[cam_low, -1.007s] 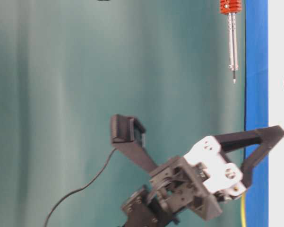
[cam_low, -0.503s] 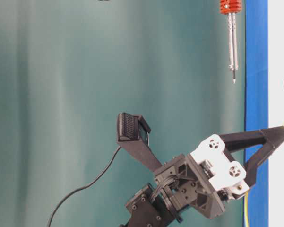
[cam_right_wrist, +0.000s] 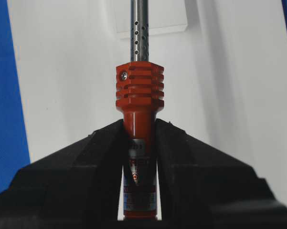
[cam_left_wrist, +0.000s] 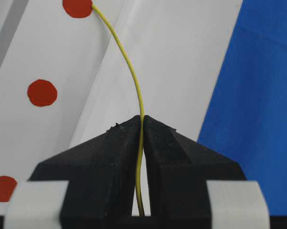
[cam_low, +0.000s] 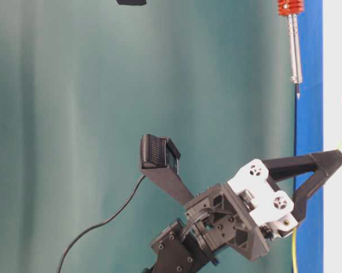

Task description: Touch the tip of the soldering iron to the tip of the solder at the mark.

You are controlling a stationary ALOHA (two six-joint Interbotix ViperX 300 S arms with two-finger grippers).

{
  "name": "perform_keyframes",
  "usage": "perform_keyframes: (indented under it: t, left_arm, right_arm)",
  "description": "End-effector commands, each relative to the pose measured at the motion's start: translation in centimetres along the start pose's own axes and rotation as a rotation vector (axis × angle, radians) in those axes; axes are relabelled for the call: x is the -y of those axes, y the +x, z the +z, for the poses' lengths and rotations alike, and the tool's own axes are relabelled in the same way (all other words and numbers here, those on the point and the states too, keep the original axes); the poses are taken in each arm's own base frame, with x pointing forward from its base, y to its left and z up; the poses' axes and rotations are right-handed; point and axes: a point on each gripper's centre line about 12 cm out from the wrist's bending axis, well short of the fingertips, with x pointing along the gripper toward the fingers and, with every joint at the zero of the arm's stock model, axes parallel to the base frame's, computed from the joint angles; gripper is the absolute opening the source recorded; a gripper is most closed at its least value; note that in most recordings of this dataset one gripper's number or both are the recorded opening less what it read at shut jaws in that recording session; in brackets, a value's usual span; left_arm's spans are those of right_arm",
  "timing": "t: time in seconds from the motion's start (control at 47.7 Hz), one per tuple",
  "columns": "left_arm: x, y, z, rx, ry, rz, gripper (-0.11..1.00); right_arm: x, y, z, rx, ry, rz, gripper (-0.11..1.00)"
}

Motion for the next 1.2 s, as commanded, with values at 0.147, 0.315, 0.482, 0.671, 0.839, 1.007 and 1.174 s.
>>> perform_keyframes:
  t: [0.147, 0.315, 0.482, 0.671, 0.839, 1.007, 1.174]
  left_arm:
    - [0.2, -0.8, 1.3, 0.042, 0.0, -0.01, 0.01]
    - [0.2, -0.8, 1.5, 0.047, 0.001, -0.01, 0.01]
    - [-0.2, -0.9, 1.5, 0.047, -0.005, -0.004, 0.01]
    - [-0.2, -0.8, 1.5, 0.04, -0.006, -0.002, 0.01]
    - [-0.1, -0.8, 1.5, 0.04, -0.007, -0.003, 0.01]
    - [0.0, -0.8, 1.5, 0.039, -0.004, -0.005, 0.01]
    - [0.1, -0.8, 1.4, 0.037, -0.003, -0.005, 0.01]
  right_arm:
    - [-0.1, -0.3, 0.8, 0.027, 0.003, 0.003, 0.06]
    - [-0.1, -0.2, 0.8, 0.026, 0.004, 0.003, 0.06]
    - [-0.1, -0.2, 0.7, 0.024, 0.004, 0.002, 0.06]
    - [0.0, 0.1, 0.5, 0.009, 0.004, 0.001, 0.06]
    - [-0.1, 1.3, 0.4, -0.029, 0.004, -0.002, 0.06]
    - [0.0, 2.8, 0.7, -0.067, 0.006, -0.006, 0.06]
    - [0.0, 3.5, 0.8, -0.087, 0.008, -0.008, 0.06]
